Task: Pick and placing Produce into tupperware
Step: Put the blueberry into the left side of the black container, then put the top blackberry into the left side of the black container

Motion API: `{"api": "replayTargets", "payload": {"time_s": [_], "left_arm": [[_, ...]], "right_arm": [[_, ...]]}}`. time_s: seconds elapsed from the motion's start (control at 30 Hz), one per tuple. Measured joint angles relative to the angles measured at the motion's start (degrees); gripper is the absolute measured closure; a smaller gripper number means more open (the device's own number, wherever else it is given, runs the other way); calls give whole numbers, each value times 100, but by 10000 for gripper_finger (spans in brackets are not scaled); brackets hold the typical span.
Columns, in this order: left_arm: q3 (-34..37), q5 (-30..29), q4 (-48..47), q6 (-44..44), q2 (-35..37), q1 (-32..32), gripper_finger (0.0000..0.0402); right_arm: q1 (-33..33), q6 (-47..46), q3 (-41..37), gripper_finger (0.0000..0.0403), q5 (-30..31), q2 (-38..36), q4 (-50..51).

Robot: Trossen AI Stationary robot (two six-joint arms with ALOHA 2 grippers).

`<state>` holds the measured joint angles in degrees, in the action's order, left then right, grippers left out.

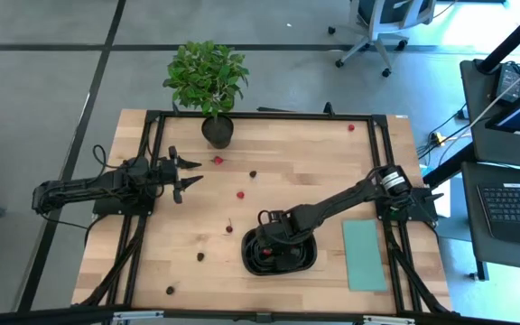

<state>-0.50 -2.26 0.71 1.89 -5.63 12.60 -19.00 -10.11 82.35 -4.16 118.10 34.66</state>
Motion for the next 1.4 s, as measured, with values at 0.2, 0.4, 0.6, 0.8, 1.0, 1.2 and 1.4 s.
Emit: {"api": "replayTargets", "payload": {"time_s": [0.2, 0.4, 0.6, 0.8, 1.0, 1.2, 1.4], "left_arm": [[1, 0, 0, 0, 0, 2, 215], [1, 0, 0, 0, 0, 1, 215], [0, 0, 0, 2, 0, 2, 215], [-1, -1, -1, 2, 0, 0, 215], [0, 0, -2, 3, 0, 1, 215], [1, 0, 0, 2, 0, 0, 215], [-1, 0, 0, 2, 0, 0, 215]], "right_arm": [[0, 7, 4, 336, 0, 20, -23], [2, 8, 4, 313, 0, 20, -6], [2, 9, 4, 296, 2, 20, -9], [3, 10, 4, 264, 2, -16, 38], [67, 3, 49, 247, 7, -412, 538], [267, 48, 140, 245, 22, -1065, 882], [623, 759, 142, 245, 35, -1779, 1260]]}}
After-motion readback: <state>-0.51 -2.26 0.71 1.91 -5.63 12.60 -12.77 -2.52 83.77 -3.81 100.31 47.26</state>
